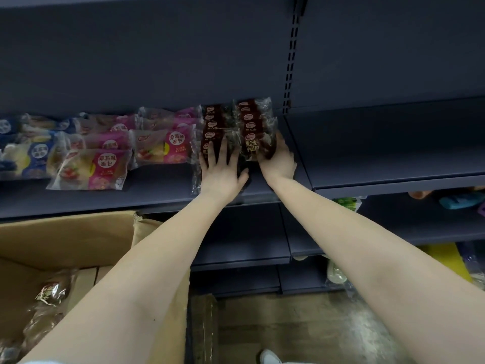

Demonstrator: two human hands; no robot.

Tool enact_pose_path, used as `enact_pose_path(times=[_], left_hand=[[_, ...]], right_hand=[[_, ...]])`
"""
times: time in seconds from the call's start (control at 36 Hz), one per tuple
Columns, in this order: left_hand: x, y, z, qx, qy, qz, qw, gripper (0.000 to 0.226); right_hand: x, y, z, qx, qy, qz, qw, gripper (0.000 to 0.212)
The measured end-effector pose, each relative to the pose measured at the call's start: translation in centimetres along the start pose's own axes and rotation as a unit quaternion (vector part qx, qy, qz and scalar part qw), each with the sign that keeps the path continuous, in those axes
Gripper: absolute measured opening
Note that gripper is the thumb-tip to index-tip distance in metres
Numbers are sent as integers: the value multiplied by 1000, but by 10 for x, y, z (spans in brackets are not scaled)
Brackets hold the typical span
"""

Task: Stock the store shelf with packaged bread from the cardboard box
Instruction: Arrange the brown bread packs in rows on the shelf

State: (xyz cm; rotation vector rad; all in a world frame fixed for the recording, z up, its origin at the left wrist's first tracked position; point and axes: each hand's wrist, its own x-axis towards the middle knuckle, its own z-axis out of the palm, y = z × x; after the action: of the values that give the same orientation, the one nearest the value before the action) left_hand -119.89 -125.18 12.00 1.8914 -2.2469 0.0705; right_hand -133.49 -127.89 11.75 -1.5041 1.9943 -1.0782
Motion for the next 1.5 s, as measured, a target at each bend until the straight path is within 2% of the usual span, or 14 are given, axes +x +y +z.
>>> enact_pose_path(times=[0.11, 0.33, 0.47, 0.58, 0.81, 0.92, 1.0, 1.14, 1.33, 1.5], left_hand=[[-1, -1, 2, 3, 0, 2, 1000, 64], [0, -1, 0, 6, -16, 3, 1000, 65], [1, -3, -9, -18, -36, 3, 999, 65], [-3, -14, -25, -8, 12, 4, 1000, 65], [-32, -64, -54, 21, 41, -63, 997, 71], [-59, -92, -66, 34, 59, -99, 993, 81], [-87, -115, -73, 42, 67, -133, 988, 79], [-134, -158, -84, 63, 64, -216, 972, 60], [-215, -208, -98, 72, 67, -332, 938, 60], [-284, -229, -103, 87, 38, -417, 904, 60]], right_hand=[[0, 2, 1, 22, 10, -14, 1000, 74], [-5, 5, -4, 121, 41, -37, 991, 62], [-12, 6, -2, 81, 56, -125, 987, 57], [-12, 1, -6, 11, 77, -204, 976, 53], [-24, -47, 10, -13, -1, -292, 956, 48], [-44, -76, 35, -1, -32, -333, 943, 42], [-68, -99, 57, 18, -70, -360, 930, 38], [-114, -138, 93, 43, -151, -417, 895, 36], [-180, -190, 134, 83, -221, -481, 844, 35], [-244, -210, 165, 114, -288, -514, 800, 35]])
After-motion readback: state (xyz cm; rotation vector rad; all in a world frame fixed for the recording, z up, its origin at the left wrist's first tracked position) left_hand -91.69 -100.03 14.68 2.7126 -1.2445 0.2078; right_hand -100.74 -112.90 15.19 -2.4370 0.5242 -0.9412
